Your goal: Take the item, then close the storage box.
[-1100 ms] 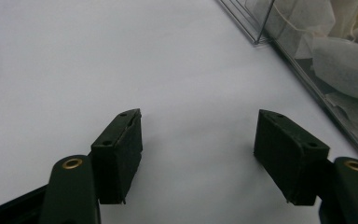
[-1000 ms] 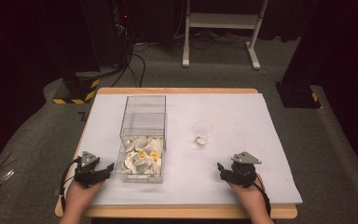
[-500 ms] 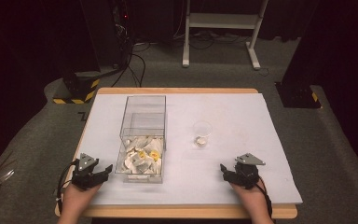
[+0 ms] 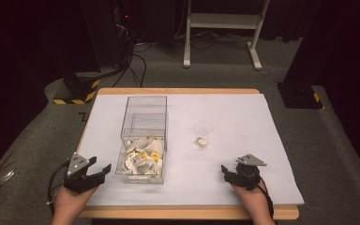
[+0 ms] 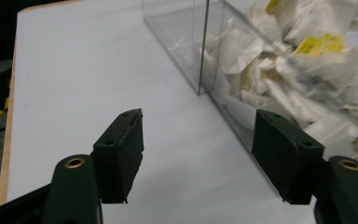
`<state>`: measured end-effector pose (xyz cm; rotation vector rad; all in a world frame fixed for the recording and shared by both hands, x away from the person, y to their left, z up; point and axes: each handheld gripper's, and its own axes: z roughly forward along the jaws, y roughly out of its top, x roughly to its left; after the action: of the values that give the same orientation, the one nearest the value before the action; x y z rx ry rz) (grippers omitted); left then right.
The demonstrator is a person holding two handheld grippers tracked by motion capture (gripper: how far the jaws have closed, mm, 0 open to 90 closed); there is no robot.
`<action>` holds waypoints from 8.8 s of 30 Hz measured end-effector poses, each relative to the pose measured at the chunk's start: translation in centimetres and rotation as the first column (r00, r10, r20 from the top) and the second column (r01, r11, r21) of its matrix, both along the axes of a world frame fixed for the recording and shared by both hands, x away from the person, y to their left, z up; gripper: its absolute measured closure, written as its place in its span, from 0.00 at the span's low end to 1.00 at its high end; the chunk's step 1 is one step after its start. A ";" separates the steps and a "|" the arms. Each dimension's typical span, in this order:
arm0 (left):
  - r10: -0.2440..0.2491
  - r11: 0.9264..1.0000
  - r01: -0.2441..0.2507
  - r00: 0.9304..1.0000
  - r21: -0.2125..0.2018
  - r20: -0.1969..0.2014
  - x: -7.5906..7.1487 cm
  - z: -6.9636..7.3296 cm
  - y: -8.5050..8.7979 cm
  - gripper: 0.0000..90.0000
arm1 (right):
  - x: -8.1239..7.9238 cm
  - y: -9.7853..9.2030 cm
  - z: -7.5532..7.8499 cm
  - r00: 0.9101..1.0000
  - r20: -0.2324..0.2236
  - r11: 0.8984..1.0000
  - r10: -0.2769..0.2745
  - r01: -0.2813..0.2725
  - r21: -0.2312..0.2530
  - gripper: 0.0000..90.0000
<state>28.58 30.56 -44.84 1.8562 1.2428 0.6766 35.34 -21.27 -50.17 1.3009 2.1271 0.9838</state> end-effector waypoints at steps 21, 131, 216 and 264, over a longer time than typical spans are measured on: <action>-0.137 0.990 0.139 0.989 -0.037 0.062 -2.7 0.4 -2.2 0.28 | 0.2 0.2 -0.1 1.000 -0.028 1.000 0.013 -0.013 -0.015 0.29; -0.038 0.999 0.037 0.989 0.012 0.146 1.2 -3.1 -6.7 0.26 | 0.6 0.6 -0.3 0.998 -0.055 0.999 -0.005 0.003 -0.039 0.26; 0.130 0.991 -0.130 0.991 -0.015 0.018 11.1 -5.2 -5.9 0.28 | 0.6 0.5 -0.2 0.998 -0.060 0.999 0.000 -0.002 -0.036 0.26; 0.001 0.998 0.009 0.989 0.066 -0.149 2.0 -6.1 -2.6 0.17 | 0.4 0.7 -0.3 0.999 -0.042 0.998 -0.005 0.003 -0.055 0.26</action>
<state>30.57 27.97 -50.93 1.9939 1.3250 0.5915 35.75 -20.57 -50.43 1.3091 2.1665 0.8970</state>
